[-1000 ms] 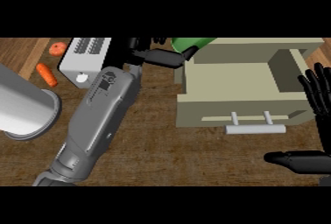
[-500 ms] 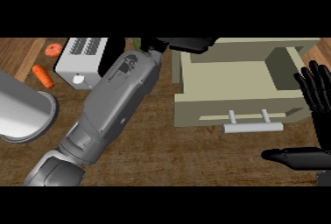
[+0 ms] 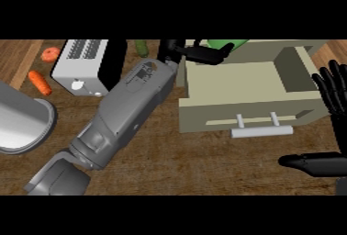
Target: Pick up the cup, place it into the drawer and close the drawer
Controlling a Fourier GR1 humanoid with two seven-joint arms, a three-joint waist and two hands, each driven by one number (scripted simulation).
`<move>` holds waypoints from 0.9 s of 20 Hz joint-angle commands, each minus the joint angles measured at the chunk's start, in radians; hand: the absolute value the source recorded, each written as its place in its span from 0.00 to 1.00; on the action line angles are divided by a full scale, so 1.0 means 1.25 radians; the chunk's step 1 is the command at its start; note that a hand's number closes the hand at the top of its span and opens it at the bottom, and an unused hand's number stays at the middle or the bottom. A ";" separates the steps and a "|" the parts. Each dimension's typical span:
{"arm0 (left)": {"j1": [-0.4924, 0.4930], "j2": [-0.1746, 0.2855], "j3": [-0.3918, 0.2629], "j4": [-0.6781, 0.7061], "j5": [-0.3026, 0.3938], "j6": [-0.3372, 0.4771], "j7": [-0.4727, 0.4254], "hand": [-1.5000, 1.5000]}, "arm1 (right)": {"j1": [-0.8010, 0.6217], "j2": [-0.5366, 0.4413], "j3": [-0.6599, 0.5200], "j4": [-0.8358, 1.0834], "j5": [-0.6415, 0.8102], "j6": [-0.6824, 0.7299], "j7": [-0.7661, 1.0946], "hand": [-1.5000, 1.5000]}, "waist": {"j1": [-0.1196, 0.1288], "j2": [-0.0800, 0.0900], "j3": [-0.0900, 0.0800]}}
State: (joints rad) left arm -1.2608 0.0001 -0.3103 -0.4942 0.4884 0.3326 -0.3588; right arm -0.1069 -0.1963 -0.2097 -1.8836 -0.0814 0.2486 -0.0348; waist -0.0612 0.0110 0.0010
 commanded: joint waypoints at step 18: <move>0.000 0.000 -0.290 0.020 0.101 0.157 0.039 0.00 | -0.034 0.004 0.013 0.045 -0.014 0.025 -0.034 0.00 | -0.024 0.008 0.000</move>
State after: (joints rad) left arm -1.2720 0.0000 -0.6567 -0.4389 0.5824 0.4838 -0.2739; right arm -0.1500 -0.1903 -0.1880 -1.8466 -0.0772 0.2595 -0.0556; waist -0.0927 0.0207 0.0014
